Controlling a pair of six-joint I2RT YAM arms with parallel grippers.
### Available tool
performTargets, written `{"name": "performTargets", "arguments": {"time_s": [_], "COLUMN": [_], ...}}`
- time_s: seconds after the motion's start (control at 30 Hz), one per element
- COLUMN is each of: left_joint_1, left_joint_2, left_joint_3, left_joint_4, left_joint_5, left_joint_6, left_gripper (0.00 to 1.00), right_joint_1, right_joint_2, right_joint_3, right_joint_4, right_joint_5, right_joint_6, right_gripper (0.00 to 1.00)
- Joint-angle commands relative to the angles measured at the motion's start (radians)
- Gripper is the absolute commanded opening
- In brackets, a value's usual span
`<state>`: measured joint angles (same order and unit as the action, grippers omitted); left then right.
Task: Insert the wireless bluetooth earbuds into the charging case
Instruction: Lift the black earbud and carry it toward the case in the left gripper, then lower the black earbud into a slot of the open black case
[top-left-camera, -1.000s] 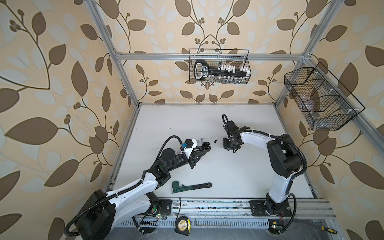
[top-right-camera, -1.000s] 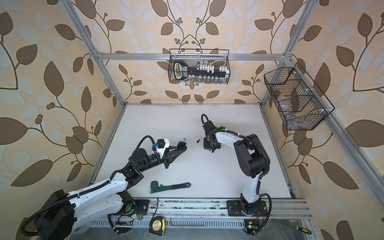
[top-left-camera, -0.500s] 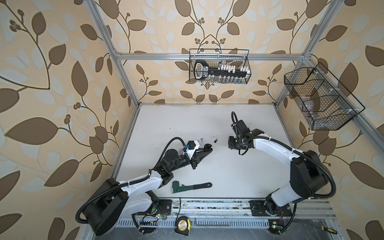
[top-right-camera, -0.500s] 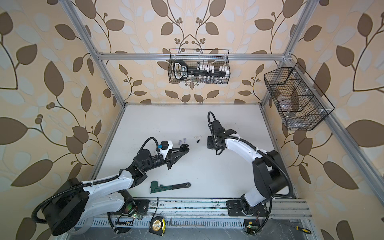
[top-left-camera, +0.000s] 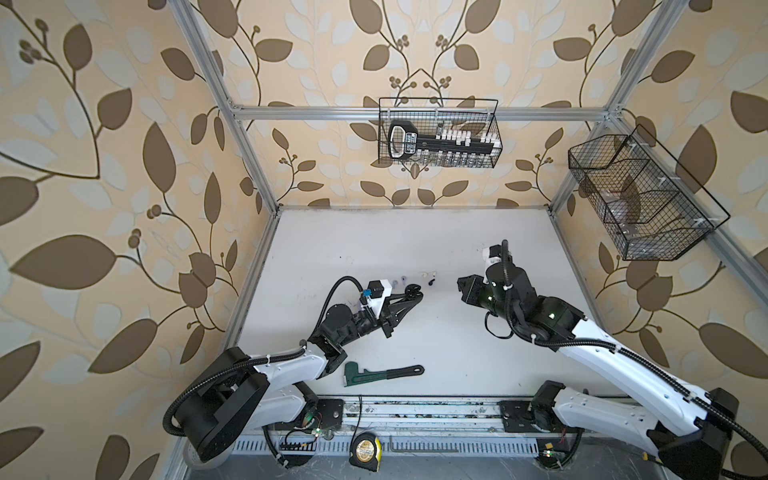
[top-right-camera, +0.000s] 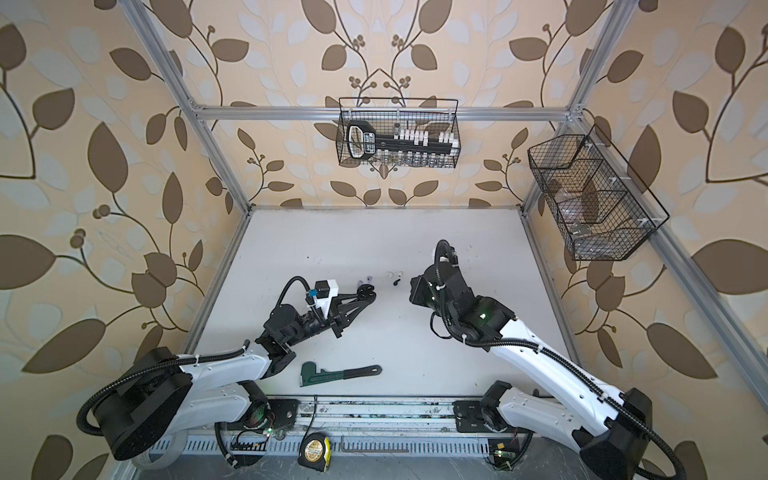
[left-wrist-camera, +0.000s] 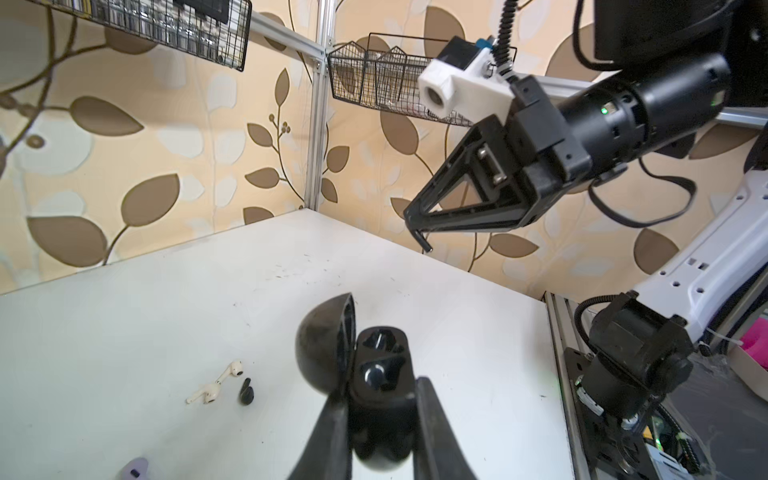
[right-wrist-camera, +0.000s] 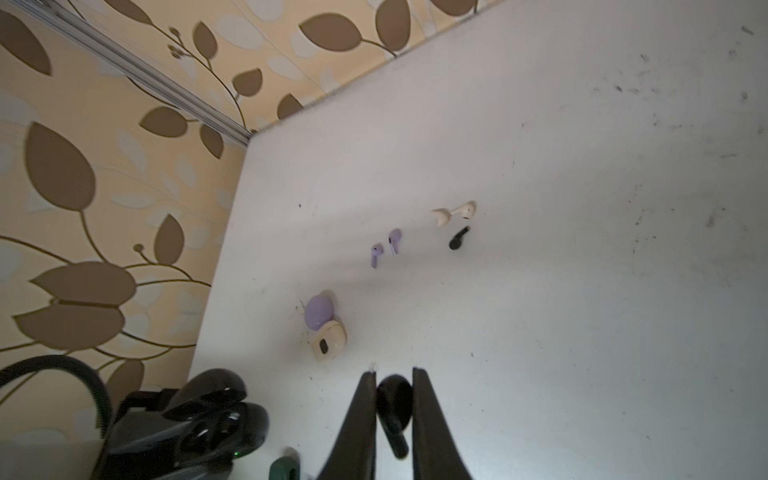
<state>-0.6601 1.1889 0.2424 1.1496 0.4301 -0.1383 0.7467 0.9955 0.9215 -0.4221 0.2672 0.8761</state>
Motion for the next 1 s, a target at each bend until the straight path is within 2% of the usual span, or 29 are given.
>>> {"name": "performTargets", "arguments": {"time_s": [0.0, 0.1, 0.27, 0.53, 0.8, 0.97], "left_joint_1": [0.004, 0.005, 0.005, 0.005, 0.004, 0.005], "left_joint_2": [0.011, 0.018, 0.010, -0.009, -0.038, -0.053], "left_joint_3": [-0.006, -0.018, -0.016, -0.028, -0.020, -0.022], "left_joint_4": [0.127, 0.183, 0.211, 0.273, 0.273, 0.273], "left_joint_5": [0.007, 0.015, 0.077, 0.123, 0.173, 0.183], "left_joint_6": [-0.024, -0.037, -0.047, -0.070, -0.082, -0.083], "left_gripper": [0.00, 0.00, 0.00, 0.00, 0.00, 0.00], "right_joint_1": [0.059, 0.141, 0.241, 0.333, 0.383, 0.408], "right_joint_2": [-0.045, -0.088, -0.120, -0.106, -0.068, -0.052], "right_joint_3": [-0.038, -0.076, -0.126, -0.144, -0.174, -0.187], "right_joint_4": [0.092, 0.184, 0.323, 0.463, 0.606, 0.635], "right_joint_5": [0.128, 0.215, 0.277, 0.296, 0.254, 0.267], "right_joint_6": [0.065, 0.048, 0.007, -0.083, -0.156, -0.174], "right_gripper": [0.14, 0.14, 0.14, 0.11, 0.10, 0.09]}}
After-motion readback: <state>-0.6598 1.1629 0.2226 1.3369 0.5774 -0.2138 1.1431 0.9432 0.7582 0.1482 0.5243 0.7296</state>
